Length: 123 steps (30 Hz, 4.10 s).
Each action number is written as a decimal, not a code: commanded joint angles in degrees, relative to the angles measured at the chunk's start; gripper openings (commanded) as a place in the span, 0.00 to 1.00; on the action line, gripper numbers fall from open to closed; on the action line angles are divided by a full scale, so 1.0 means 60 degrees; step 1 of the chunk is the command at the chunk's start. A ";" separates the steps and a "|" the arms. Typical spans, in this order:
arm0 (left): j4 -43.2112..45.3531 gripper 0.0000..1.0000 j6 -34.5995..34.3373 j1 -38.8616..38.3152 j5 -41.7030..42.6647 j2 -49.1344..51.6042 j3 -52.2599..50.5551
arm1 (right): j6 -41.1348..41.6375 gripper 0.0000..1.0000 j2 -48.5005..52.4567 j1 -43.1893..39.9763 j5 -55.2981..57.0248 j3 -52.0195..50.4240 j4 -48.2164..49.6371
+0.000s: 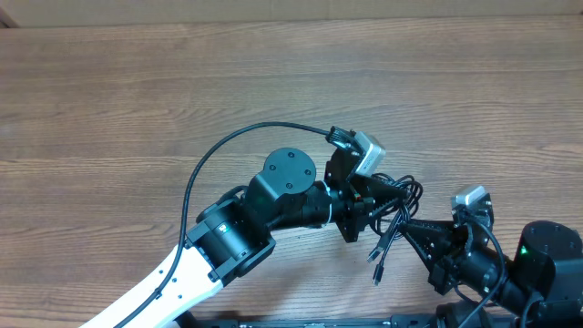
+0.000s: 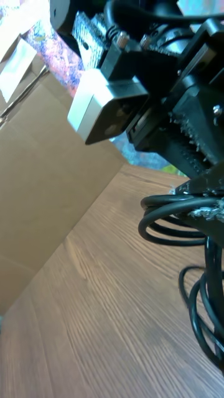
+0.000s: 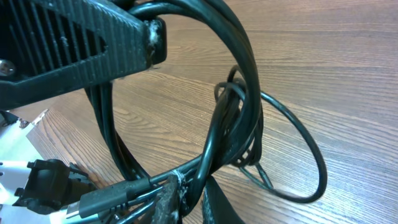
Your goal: Untangle cables
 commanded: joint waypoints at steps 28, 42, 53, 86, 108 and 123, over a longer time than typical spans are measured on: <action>0.0069 0.04 -0.1060 -0.0018 -0.3016 0.0841 0.0055 | -0.0197 0.04 -0.0066 -0.0011 -0.1989 0.0120 0.0659; 0.0474 0.04 -0.4954 0.0229 -0.4783 0.1333 0.0055 | -0.0408 0.04 -0.0066 -0.0011 -0.1942 0.0120 0.0474; 0.0171 0.04 0.1330 0.0248 0.0273 0.1333 0.0055 | 0.0900 0.88 -0.0066 -0.0011 0.0721 0.0120 0.0189; 0.1581 0.04 -0.0251 0.1865 0.8335 0.1126 0.0058 | 0.5162 0.96 -0.0066 -0.0011 0.6539 0.0120 -0.1155; 0.2667 0.04 -0.3639 0.3093 0.5176 0.1129 0.0058 | 0.5810 1.00 -0.0066 -0.0011 0.6084 0.0120 -0.1005; 0.6379 0.04 -0.6670 0.3107 0.3792 0.1129 0.0058 | 0.4087 1.00 0.0044 -0.0011 0.2065 0.0120 0.0280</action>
